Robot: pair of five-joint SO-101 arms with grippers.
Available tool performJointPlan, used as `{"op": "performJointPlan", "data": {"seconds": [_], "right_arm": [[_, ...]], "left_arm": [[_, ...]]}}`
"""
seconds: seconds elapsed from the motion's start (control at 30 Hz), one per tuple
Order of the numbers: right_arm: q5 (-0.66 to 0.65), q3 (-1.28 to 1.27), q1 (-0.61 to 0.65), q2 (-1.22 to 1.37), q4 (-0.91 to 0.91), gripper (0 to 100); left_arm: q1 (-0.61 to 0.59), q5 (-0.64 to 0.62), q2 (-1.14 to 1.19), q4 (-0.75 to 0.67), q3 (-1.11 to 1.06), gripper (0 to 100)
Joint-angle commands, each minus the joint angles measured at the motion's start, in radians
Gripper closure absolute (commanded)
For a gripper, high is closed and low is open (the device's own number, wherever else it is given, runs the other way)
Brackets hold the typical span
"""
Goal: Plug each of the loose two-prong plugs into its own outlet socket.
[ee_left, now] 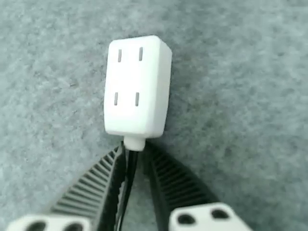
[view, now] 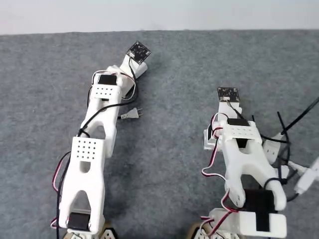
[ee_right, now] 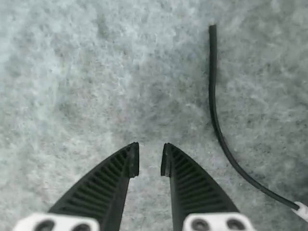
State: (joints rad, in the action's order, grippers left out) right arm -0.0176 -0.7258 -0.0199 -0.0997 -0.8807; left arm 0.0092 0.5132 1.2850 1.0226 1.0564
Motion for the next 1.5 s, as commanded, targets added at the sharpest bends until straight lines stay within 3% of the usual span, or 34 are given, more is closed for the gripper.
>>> {"op": "performJointPlan", "data": {"seconds": [0.0,0.2,0.37,0.5,0.6,0.8,1.07,1.27,1.47], "right_arm": [[-0.011,0.021,0.010,-0.007,0.005,92.7],[-0.011,0.021,0.012,-0.005,0.012,92.7],[-0.011,0.021,0.013,-0.005,0.013,92.7],[-0.011,0.021,0.013,-0.005,0.013,92.7],[-0.011,0.021,0.013,-0.005,0.013,92.7],[-0.012,0.021,0.013,-0.007,0.013,92.7],[-0.012,0.021,0.013,-0.012,0.008,92.7],[-0.012,0.021,0.013,-0.012,0.005,92.7],[-0.043,0.021,0.010,-0.007,0.007,92.4]], "left_arm": [[-0.046,0.008,0.009,0.087,0.002,99],[-0.075,0.005,-0.048,0.347,0.183,99],[-0.066,-0.130,-0.092,0.750,0.443,99],[-0.107,-0.454,-0.144,0.741,0.467,99],[-0.124,-0.502,-0.213,0.743,0.406,99],[-0.097,-0.540,-0.516,0.740,0.015,99],[0.029,-0.572,-0.899,0.686,-0.690,99],[0.095,-0.572,-1.045,0.448,-1.187,99],[0.189,-0.578,-1.226,0.083,-1.701,99]]}}
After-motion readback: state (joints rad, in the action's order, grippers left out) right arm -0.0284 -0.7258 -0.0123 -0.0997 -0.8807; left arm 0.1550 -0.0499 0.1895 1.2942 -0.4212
